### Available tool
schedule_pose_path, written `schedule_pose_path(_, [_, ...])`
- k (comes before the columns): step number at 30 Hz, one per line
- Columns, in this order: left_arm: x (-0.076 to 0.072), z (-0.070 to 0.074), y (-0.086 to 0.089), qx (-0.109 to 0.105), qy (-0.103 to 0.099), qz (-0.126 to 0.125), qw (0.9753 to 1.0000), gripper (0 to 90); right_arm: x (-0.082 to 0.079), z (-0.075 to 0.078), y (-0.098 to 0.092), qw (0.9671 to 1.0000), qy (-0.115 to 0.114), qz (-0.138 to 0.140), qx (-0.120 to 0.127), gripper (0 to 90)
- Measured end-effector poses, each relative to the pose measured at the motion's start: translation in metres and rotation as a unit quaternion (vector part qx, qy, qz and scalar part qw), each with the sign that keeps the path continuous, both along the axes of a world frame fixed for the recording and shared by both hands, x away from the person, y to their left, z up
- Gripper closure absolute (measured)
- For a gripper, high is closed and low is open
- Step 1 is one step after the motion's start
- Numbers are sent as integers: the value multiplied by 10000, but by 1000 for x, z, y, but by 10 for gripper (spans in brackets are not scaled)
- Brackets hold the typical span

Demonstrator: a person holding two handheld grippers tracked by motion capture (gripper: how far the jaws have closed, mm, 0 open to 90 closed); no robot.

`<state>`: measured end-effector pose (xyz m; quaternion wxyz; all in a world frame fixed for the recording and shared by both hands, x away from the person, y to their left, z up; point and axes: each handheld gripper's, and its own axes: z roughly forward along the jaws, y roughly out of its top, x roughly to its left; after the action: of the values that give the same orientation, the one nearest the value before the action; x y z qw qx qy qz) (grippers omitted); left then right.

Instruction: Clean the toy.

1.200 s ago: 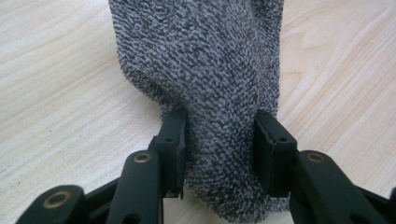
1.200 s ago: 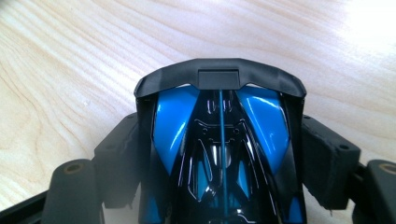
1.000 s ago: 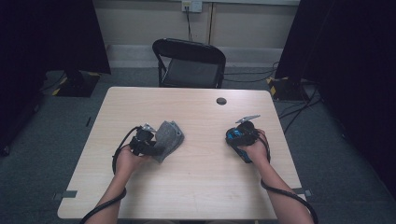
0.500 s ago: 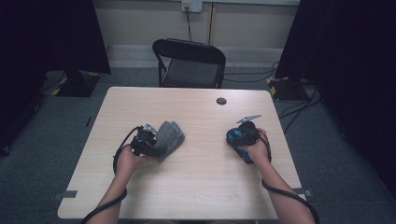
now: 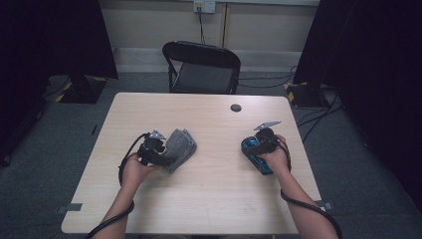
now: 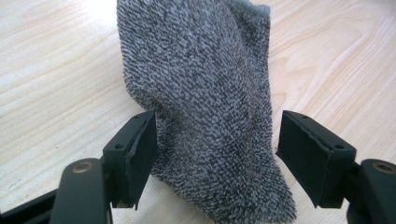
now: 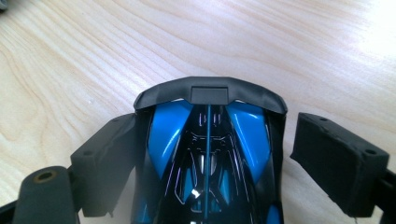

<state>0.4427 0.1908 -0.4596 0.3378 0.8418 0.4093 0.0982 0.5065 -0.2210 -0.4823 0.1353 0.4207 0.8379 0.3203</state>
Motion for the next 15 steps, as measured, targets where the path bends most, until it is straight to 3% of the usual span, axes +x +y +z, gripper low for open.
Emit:
schedule_pose_path(12, [-3,13,2,-159,-208,139,9996,175,-6,20,-6,9997,-163,18,167,136])
schedule_pose_path(15, [-5,14,2,14,-287,119,9995,171,-9,23,-3,9997,-190,107,116,134])
